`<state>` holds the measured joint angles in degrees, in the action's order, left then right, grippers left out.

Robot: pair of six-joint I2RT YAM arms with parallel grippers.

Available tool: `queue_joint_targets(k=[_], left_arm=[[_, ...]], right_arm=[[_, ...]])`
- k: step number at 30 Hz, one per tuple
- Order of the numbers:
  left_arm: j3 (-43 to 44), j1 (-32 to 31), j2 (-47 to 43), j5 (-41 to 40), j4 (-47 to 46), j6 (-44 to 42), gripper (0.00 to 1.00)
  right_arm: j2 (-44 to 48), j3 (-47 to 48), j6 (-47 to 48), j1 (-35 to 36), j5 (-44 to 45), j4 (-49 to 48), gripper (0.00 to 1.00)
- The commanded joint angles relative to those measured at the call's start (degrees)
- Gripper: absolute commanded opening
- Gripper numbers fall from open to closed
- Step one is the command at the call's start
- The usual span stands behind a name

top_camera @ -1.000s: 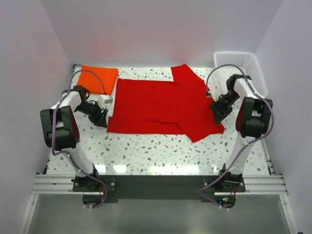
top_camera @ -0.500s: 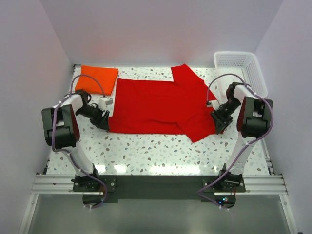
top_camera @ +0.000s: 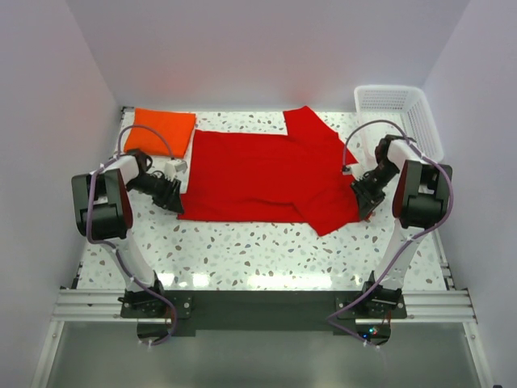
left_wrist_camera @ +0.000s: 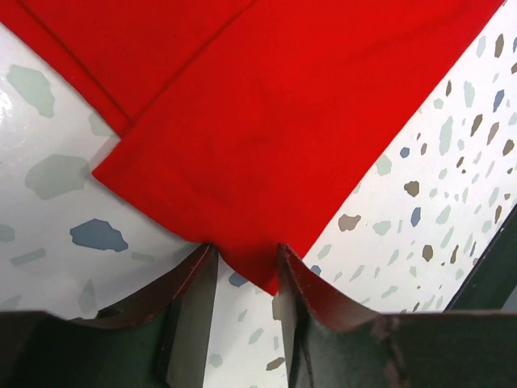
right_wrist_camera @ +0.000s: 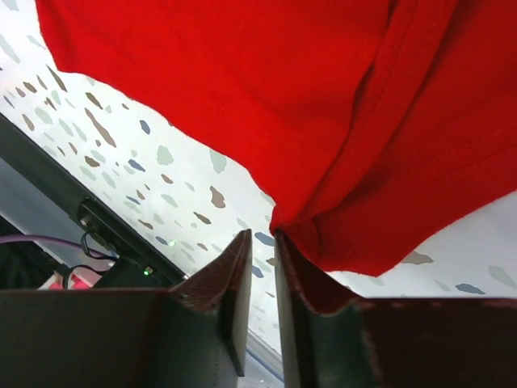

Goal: Fold and stack the t-shirts
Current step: Fold the tshirt

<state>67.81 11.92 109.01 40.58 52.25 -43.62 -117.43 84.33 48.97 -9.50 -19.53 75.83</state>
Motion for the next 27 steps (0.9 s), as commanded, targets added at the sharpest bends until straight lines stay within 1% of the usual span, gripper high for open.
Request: queue_joint_targets(k=[1, 2, 3, 4, 5, 6, 9, 10, 11, 13, 14, 16, 18, 21, 27], left_arm=[[1.7, 0.0, 1.1, 2.2, -0.9, 0.9, 0.38], [1.8, 0.0, 1.2, 2.2, -0.7, 1.0, 0.36], [2.1, 0.1, 1.3, 2.2, -0.3, 0.8, 0.3], [2.3, 0.1, 1.6, 2.4, -0.1, 0.9, 0.27], [2.4, 0.0, 1.6, 2.4, 0.1, 0.9, 0.22], [2.3, 0.0, 1.6, 2.4, 0.0, 0.8, 0.2], [2.2, 0.1, 1.6, 2.3, 0.0, 0.9, 0.17], [2.3, 0.0, 1.7, 2.4, 0.2, 1.0, 0.18], [2.2, 0.0, 1.7, 2.4, 0.0, 0.8, 0.22], [2.0, 0.1, 1.5, 2.4, -0.2, 1.0, 0.24], [2.0, 0.0, 1.3, 2.4, -0.4, 1.2, 0.24], [2.0, 0.1, 1.4, 2.7, -0.3, 1.3, 0.24], [1.8, 0.0, 1.3, 2.7, -0.5, 1.3, 0.25], [1.9, 0.1, 1.3, 2.7, -0.6, 1.5, 0.26], [1.5, 0.0, 1.1, 2.6, -0.9, 2.0, 0.27]], right_arm=[[1.1, 2.4, 0.4, -0.3, -2.0, 1.9, 0.19], [1.1, 2.6, 0.8, -0.3, -1.9, 2.0, 0.17], [1.2, 2.7, 0.9, -0.5, -2.0, 2.4, 0.12], [1.3, 2.8, 1.0, -0.6, -1.8, 2.7, 0.09], [1.3, 2.9, 1.3, -0.7, -1.6, 2.7, 0.06], [1.4, 3.0, 1.4, -0.8, -1.3, 2.9, 0.01], [1.8, 2.9, 1.0, -1.1, 0.2, 2.1, 0.0], [1.9, 2.9, 0.8, -1.2, 0.2, 2.0, 0.1], [2.0, 3.0, -0.1, -1.3, -0.1, 1.9, 0.17], [2.6, 3.0, -1.2, -1.3, -0.6, 0.7, 0.26], [2.7, 3.2, -2.6, -1.2, -0.9, 0.3, 0.29], [2.5, 3.3, -3.7, -1.3, -1.3, -0.4, 0.31], [2.0, 3.6, -4.8, -1.3, -1.3, -1.0, 0.37], [1.7, 3.3, -5.8, -1.3, -1.1, -2.9, 0.39], [0.4, 3.7, -6.3, -1.3, -0.2, -4.5, 0.34]])
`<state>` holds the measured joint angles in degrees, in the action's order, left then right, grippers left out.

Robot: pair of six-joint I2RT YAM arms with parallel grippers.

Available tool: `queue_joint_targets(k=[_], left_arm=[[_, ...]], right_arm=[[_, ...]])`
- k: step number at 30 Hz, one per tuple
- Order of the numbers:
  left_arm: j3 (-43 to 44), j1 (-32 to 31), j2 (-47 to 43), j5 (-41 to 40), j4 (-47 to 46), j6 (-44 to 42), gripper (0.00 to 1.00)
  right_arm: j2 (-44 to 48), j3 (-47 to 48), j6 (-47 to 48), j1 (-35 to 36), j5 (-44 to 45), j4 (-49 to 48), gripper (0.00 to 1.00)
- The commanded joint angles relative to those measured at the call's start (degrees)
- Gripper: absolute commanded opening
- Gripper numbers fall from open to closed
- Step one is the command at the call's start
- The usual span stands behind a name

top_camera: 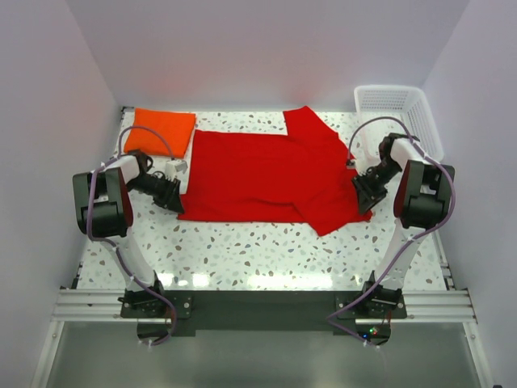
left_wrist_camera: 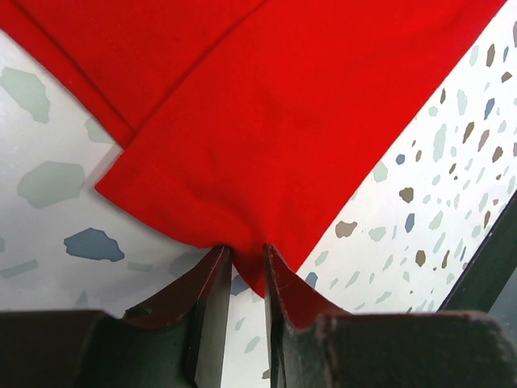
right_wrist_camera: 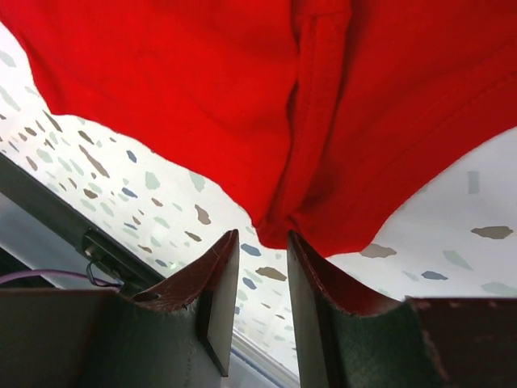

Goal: Fold and stack the t-shirts
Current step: Fold the tshirt

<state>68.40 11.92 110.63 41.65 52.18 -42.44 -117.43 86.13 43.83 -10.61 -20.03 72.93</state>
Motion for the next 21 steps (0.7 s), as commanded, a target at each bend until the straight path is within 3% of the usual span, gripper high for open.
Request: queue_joint_targets(k=[1, 8, 12, 16, 21], left_arm=[[0.9, 0.0, -0.4, 1.6, -0.9, 0.9, 0.28], [-0.3, 0.0, -0.1, 1.9, -0.9, 1.2, 0.37], [-1.3, -0.1, -0.2, 2.1, -1.3, 1.4, 0.38], [-1.5, 0.0, -0.2, 2.1, -1.6, 1.7, 0.28], [-0.6, 0.1, -0.6, 1.9, 0.8, 1.0, 0.01]], right_arm=[[0.0, 2.1, -1.1, -0.1, 0.2, -1.3, 0.34], [-2.0, 2.6, -0.1, -0.2, -0.3, 0.4, 0.28], [-1.6, 1.9, 0.6, -0.2, -0.1, 1.4, 0.26], [-1.1, 1.6, 0.5, -0.2, 0.6, 1.1, 0.03], [-0.3, 3.4, 2.0, -0.4, 1.9, 3.9, 0.0]])
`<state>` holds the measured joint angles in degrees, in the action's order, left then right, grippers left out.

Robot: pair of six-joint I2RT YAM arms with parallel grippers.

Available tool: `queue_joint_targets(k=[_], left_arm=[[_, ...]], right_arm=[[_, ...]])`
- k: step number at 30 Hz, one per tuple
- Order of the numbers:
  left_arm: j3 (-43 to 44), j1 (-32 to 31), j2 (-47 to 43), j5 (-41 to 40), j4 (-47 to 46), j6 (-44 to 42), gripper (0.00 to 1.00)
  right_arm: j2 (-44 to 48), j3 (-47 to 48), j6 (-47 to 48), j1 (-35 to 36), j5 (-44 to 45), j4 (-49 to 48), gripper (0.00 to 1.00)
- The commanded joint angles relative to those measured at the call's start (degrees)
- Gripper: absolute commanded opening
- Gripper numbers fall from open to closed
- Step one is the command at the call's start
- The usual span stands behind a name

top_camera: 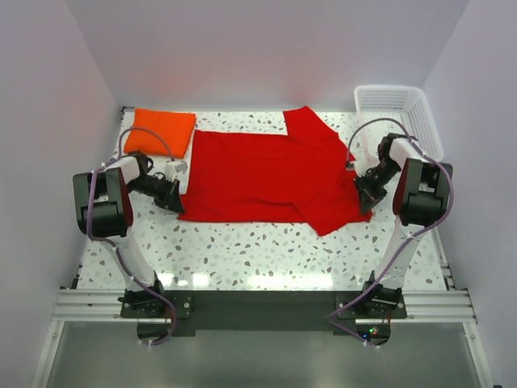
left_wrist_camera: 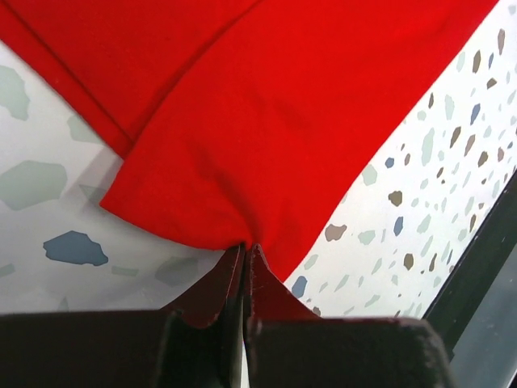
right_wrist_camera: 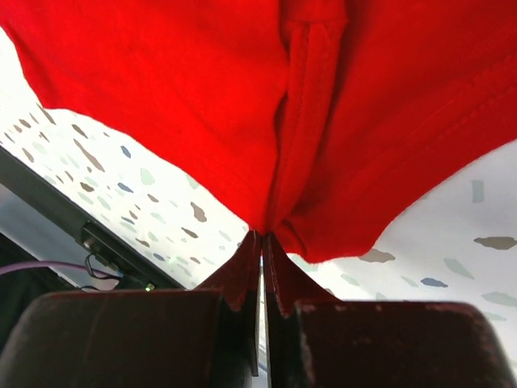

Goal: Fold and stack the t-shirts
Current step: Fold the tshirt

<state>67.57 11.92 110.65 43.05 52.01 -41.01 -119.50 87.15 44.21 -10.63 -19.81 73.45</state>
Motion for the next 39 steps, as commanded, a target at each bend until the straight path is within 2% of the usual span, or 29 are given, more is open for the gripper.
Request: queue_joint_targets(k=[1, 4, 11, 16, 24, 26, 27, 30, 35, 38, 39], left_arm=[[0.5, 0.0, -0.9, 0.1, 1.9, -0.5, 0.0], [0.1, 0.2, -1.9, -2.2, 2.9, -0.7, 0.0], [-1.7, 0.0, -1.1, -5.2, 2.0, 0.1, 0.0], [-2.5, 0.0, 0.1, -8.2, 2.4, 0.1, 0.0], [-6.0, 0.1, -3.7, -12.5, 1.9, -1.0, 0.0], [-5.6, 0.2, -5.4, -11.5, 2.0, -1.5, 0.13], [-4.4, 0.3, -6.5, -8.9, 2.5, -2.0, 0.25], [-0.6, 0.3, -11.3, -3.7, 2.7, -3.2, 0.34], [5.9, -1.6, -15.3, 1.4, 2.0, -5.4, 0.43], [3.4, -9.0, -20.1, 0.5, -3.6, -6.4, 0.47], [0.0, -11.5, -21.6, 0.5, -9.9, -5.5, 0.48]], right_arm=[[1.9, 3.1, 2.1, -0.4, 2.2, 4.2, 0.0], [2.7, 1.2, 3.8, -0.5, 7.0, 5.2, 0.0], [1.1, -6.6, 1.1, -0.2, 11.8, -3.2, 0.0], [1.0, -7.5, -0.3, 1.1, 12.0, -5.3, 0.0], [5.7, -13.5, 0.9, 6.8, 12.3, -5.9, 0.0], [6.6, -13.7, 0.8, 6.6, 11.8, -4.6, 0.05], [7.3, -13.6, 0.9, 6.4, 12.0, -4.3, 0.17], [9.9, -10.8, 1.1, 4.5, 11.5, -1.8, 0.38], [12.6, -6.3, 4.3, 1.1, 13.7, 2.6, 0.4], [13.3, -4.2, 4.8, 0.0, 9.0, 5.2, 0.41], [13.5, -3.5, 4.2, 0.0, 7.4, 5.8, 0.41]])
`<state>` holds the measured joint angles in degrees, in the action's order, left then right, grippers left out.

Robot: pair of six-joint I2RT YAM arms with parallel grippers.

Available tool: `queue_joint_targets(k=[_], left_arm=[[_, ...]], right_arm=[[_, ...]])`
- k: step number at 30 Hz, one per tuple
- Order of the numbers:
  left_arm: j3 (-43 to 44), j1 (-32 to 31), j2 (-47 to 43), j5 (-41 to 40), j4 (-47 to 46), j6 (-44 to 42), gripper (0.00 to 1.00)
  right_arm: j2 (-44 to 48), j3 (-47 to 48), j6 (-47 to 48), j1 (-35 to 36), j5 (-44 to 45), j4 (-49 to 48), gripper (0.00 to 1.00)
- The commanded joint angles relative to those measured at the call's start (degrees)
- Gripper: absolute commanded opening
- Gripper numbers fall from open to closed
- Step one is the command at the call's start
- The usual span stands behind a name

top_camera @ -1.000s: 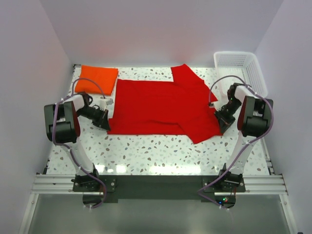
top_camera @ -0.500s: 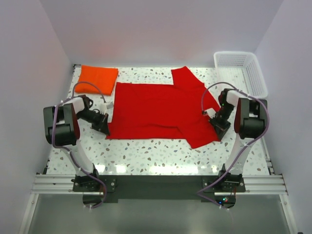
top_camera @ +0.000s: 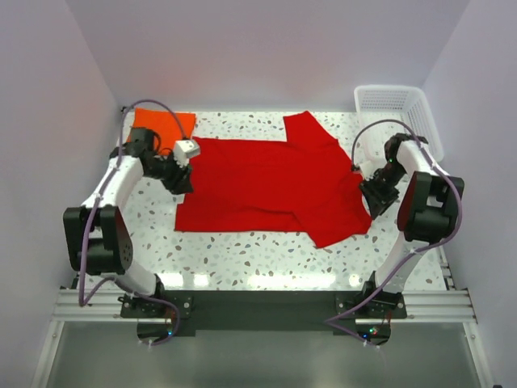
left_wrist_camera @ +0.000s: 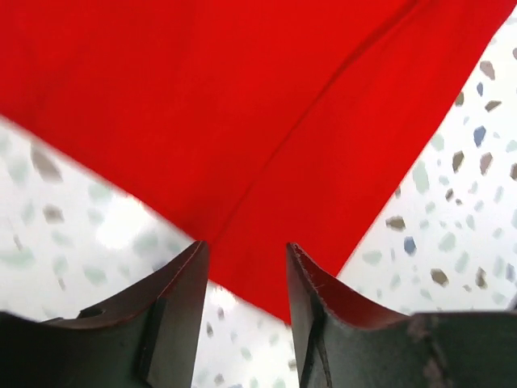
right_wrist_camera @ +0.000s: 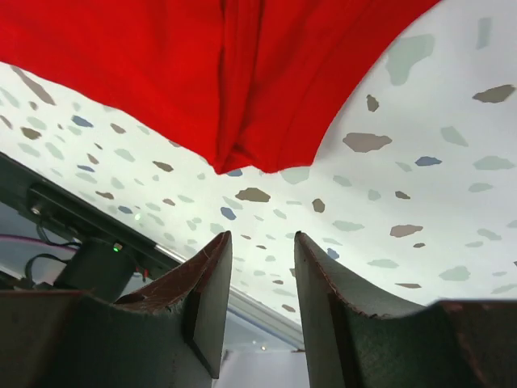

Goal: Fold and stack the t-shirts
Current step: Fold the tshirt

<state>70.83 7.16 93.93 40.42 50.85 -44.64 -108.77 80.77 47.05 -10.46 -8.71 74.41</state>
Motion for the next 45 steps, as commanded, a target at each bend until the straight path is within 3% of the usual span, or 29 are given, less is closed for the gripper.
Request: queue_joint_targets(k=[1, 5, 6, 8, 9, 15, 24, 35, 39, 42, 44, 45], left_arm=[[-5.2, -12.2, -7.7, 3.1, -12.8, 1.6, 0.49], [-15.1, -28.6, -10.8, -0.5, -37.8, 11.5, 0.5], [-16.2, -35.5, -10.7, -1.7, -41.8, 14.1, 0.5], [-18.8, -41.8, -9.3, -5.2, -52.3, 15.7, 0.51], [-19.1, -47.2, -7.2, -6.0, -54.8, 15.8, 0.51], [-16.5, -60.0, 4.2, -8.5, -66.0, 15.5, 0.51], [-10.4, -66.7, 13.6, -7.7, -70.4, 14.9, 0.51], [-5.0, -68.3, 22.3, -7.3, -71.3, 12.0, 0.48], [-2.5, -68.3, 25.5, -7.4, -68.1, 11.7, 0.36], [-2.1, -68.2, 26.5, -7.6, -66.0, 11.2, 0.34], [-1.4, -68.1, 26.7, -7.1, -64.0, 11.1, 0.29], [-1.2, -68.0, 26.7, -7.1, -63.6, 11.3, 0.21]], right_arm=[[2.8, 3.0, 0.6, -0.3, -5.5, 5.2, 0.41], [1.3, 0.9, -5.8, -0.2, -13.2, 4.5, 0.4], [1.0, 0.3, -6.9, -0.2, -13.8, 4.3, 0.4], [0.8, -1.7, -9.0, -0.3, -14.2, 2.9, 0.4], [1.0, -2.5, -9.7, -0.2, -14.3, 2.2, 0.4], [-1.3, -4.4, -14.4, -0.2, -16.0, -0.4, 0.41], [-1.2, -6.2, -16.8, -0.5, -11.2, -0.9, 0.38], [1.0, -1.3, -13.9, -3.2, -16.8, 4.4, 0.42], [2.2, 0.6, -11.5, -3.2, -17.4, 5.1, 0.48], [2.1, 2.0, -9.8, -3.1, -18.4, 6.1, 0.55], [2.6, 2.7, -7.9, -3.2, -19.9, 6.0, 0.61], [3.4, 3.1, -7.2, -3.2, -20.4, 5.7, 0.64]])
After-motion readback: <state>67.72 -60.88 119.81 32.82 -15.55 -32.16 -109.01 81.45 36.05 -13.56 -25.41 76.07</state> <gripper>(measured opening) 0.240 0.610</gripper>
